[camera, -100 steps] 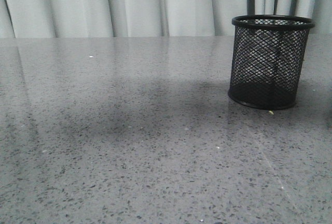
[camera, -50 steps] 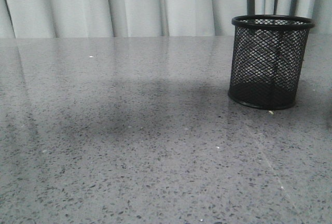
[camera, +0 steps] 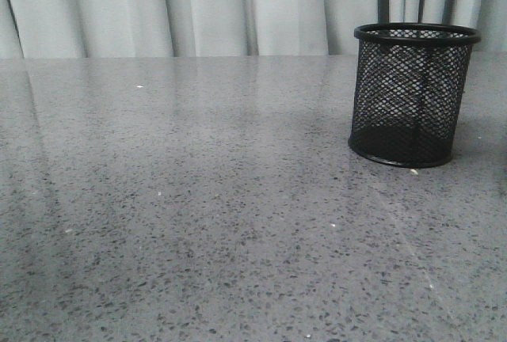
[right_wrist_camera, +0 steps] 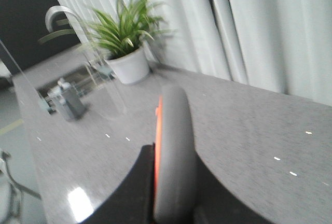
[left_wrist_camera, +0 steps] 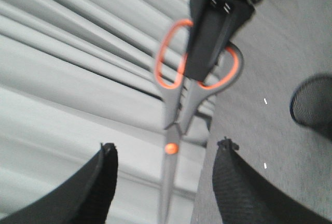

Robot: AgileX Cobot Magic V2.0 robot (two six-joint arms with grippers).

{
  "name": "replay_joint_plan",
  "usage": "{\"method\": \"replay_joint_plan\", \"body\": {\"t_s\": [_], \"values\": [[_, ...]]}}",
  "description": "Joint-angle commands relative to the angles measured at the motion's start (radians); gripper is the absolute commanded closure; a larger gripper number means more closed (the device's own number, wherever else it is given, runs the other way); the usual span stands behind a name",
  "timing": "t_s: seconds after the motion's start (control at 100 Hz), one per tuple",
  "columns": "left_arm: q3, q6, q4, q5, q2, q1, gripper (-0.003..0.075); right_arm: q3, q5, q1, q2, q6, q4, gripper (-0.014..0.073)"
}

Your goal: Put scissors into bucket

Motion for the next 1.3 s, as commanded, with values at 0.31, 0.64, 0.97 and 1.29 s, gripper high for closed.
{"method": "replay_joint_plan", "body": {"t_s": [0.31,0.64,0.97,1.29], "values": [[-0.031,-0.268,-0.02,0.147,-0.219,-0.008,0.0443,-0.372,0.59,-0.169,-0.006,0.437,-0.701,0.0656],[-0.001,-0.268,-0.003,0.248,-0.226,-0.008,0.0443,-0.405,0.664,-0.168,0.029,0.565,-0.876,0.0656],[0.013,-0.268,-0.003,0.292,-0.226,-0.008,0.0443,-0.269,0.666,-0.168,0.02,0.57,-0.926,0.0656],[0.013,-0.268,-0.003,0.265,-0.226,-0.008,0.0444,-0.229,0.666,-0.168,0.078,0.57,-0.93,0.0656]]}}
